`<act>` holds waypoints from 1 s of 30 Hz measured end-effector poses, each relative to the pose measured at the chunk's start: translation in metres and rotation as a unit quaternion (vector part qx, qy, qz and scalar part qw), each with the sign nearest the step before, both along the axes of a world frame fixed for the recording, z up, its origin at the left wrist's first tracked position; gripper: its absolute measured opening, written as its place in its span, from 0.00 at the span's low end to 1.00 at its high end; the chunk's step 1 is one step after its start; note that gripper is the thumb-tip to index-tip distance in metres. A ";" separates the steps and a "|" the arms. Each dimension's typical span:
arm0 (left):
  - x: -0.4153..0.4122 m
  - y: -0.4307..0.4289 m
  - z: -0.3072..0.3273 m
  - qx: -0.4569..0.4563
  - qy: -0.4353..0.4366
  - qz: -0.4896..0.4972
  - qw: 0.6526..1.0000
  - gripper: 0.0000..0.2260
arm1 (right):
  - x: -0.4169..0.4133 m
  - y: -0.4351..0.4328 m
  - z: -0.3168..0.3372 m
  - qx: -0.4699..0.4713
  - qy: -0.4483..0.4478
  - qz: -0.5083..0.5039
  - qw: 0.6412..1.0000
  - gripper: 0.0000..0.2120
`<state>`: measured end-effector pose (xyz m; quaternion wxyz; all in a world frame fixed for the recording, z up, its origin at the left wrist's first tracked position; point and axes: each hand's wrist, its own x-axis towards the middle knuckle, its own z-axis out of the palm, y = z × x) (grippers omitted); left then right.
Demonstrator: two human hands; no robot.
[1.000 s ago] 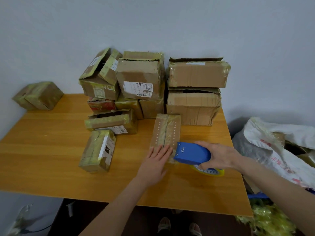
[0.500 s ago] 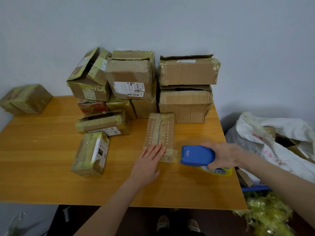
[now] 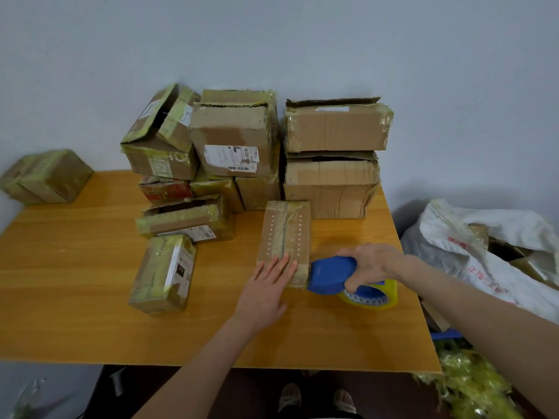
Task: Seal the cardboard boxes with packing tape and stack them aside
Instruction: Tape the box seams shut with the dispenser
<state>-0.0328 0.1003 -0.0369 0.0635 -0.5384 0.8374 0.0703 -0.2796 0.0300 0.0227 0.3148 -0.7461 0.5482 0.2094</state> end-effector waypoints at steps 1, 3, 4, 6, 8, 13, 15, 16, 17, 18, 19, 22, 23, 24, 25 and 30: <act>0.000 0.000 0.001 0.003 -0.001 0.001 1.000 0.39 | 0.000 -0.001 0.001 -0.014 0.019 0.002 1.000 0.24; -0.001 0.000 0.003 0.012 -0.004 0.000 1.000 0.38 | -0.005 -0.001 0.001 -0.044 0.059 0.009 0.997 0.24; -0.001 -0.001 0.004 0.010 -0.004 0.000 1.000 0.38 | -0.010 -0.001 -0.001 -0.048 0.053 -0.007 0.997 0.26; -0.003 -0.001 0.004 0.006 -0.001 0.005 1.000 0.38 | -0.019 -0.003 -0.001 -0.031 -0.034 -0.100 0.994 0.33; -0.005 0.000 0.005 0.011 -0.002 0.012 1.000 0.38 | -0.020 -0.004 0.001 -0.026 -0.143 -0.204 0.968 0.28; -0.019 0.005 0.007 0.029 0.008 0.046 0.999 0.38 | -0.007 -0.002 -0.028 -0.022 -0.339 -0.466 0.817 0.21; -0.025 0.006 0.006 0.037 0.020 0.064 0.997 0.38 | -0.007 -0.002 -0.049 0.025 -0.371 -0.562 0.739 0.26; -0.027 0.006 0.005 0.040 0.024 0.068 0.997 0.38 | -0.006 -0.002 -0.058 0.055 -0.381 -0.591 0.709 0.27; -0.027 0.006 0.004 0.041 0.028 0.069 0.996 0.38 | -0.005 -0.001 -0.064 0.081 -0.390 -0.608 0.687 0.27; -0.026 0.006 0.003 0.043 0.034 0.069 0.996 0.37 | -0.003 -0.001 -0.068 0.103 -0.397 -0.617 0.672 0.27; -0.024 0.005 0.002 0.045 0.044 0.069 0.996 0.37 | -0.002 0.000 -0.071 0.115 -0.401 -0.622 0.662 0.26; -0.017 0.002 0.007 0.071 0.130 0.078 0.986 0.31 | -0.005 0.001 -0.072 0.104 -0.374 -0.603 0.697 0.27; -0.014 0.001 0.011 0.085 0.185 0.096 0.974 0.28 | -0.007 0.001 -0.070 0.083 -0.347 -0.583 0.730 0.28; -0.010 0.000 0.016 0.087 0.247 0.128 0.957 0.25 | -0.010 0.001 -0.066 0.049 -0.313 -0.550 0.773 0.30; -0.005 0.000 0.019 0.071 0.297 0.169 0.937 0.23 | -0.012 0.002 -0.062 0.002 -0.269 -0.499 0.824 0.31; 0.006 -0.006 0.013 0.039 0.300 0.353 0.886 0.33 | 0.023 0.025 -0.036 -0.211 -0.189 -0.283 0.916 0.28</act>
